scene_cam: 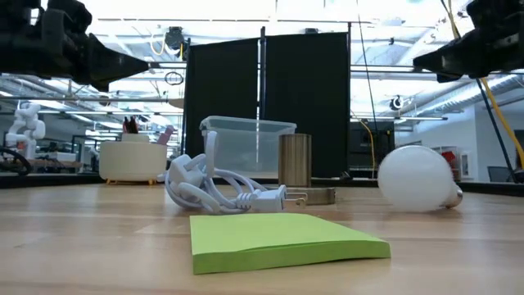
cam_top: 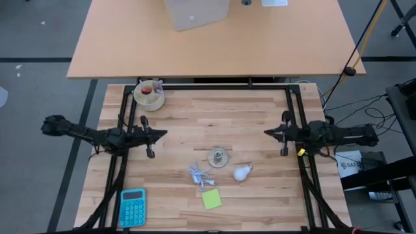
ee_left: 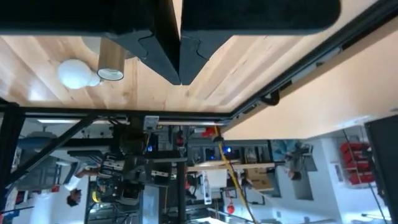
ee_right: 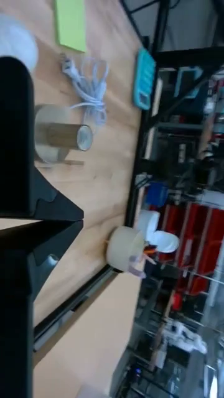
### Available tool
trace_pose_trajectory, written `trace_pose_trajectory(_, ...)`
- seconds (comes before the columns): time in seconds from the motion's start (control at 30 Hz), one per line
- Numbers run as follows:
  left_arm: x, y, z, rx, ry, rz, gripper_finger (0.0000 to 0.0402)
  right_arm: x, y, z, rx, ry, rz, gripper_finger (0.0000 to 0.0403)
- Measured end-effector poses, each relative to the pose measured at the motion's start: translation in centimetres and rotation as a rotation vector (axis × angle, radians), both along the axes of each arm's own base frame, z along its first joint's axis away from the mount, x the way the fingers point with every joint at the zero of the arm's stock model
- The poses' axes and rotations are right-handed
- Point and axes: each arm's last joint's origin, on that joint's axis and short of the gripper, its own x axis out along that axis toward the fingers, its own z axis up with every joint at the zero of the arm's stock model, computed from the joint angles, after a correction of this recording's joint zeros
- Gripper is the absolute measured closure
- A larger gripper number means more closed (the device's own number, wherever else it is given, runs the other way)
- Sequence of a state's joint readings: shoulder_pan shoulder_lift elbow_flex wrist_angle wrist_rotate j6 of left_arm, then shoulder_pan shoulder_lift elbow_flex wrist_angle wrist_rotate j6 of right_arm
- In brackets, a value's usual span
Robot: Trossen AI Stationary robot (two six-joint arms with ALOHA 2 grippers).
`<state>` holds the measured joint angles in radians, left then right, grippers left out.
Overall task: Screw lightbulb
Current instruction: Return to Home Position
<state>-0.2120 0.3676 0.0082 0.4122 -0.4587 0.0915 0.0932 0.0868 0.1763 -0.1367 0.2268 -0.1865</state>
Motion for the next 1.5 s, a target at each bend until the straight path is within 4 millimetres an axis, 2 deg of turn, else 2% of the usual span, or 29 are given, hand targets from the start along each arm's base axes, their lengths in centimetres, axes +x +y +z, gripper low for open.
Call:
trace_pose_trajectory(0.13, 0.0, 0.4, 0.1, 0.028, 0.000, 0.005, 0.0401, -0.5, 0.0, -0.3, 0.009, -0.054, 0.024, 0.0403)
trace_pose_trajectory(0.27, -0.2, 0.5, 0.3, 0.041, -0.020, -0.010, 0.0401, -0.5, 0.1, -0.7, 0.047, -0.020, 0.047, 0.0403)
trace_pose_trajectory(0.77, -2.1, 0.8, 0.1, 0.002, -0.039, -0.031, 0.0402, -0.5, 0.1, -0.8, 0.066, -0.017, 0.039, 0.0403)
trace_pose_trajectory(1.0, -2.2, 0.7, 0.1, 0.000, -0.038, -0.047, 0.0402, 0.0, 0.1, -2.0, 0.067, -0.045, 0.044, 0.0403)
trace_pose_trajectory(1.27, -2.2, 0.7, 0.0, -0.009, -0.037, -0.066, 0.0402, 0.1, 0.2, -1.0, 0.052, -0.171, 0.051, 0.0403)
trace_pose_trajectory(1.5, -2.2, 0.7, -0.2, -0.004, -0.014, -0.071, 0.0402, 0.2, 0.4, -1.2, 0.101, -0.149, 0.142, 0.0403)
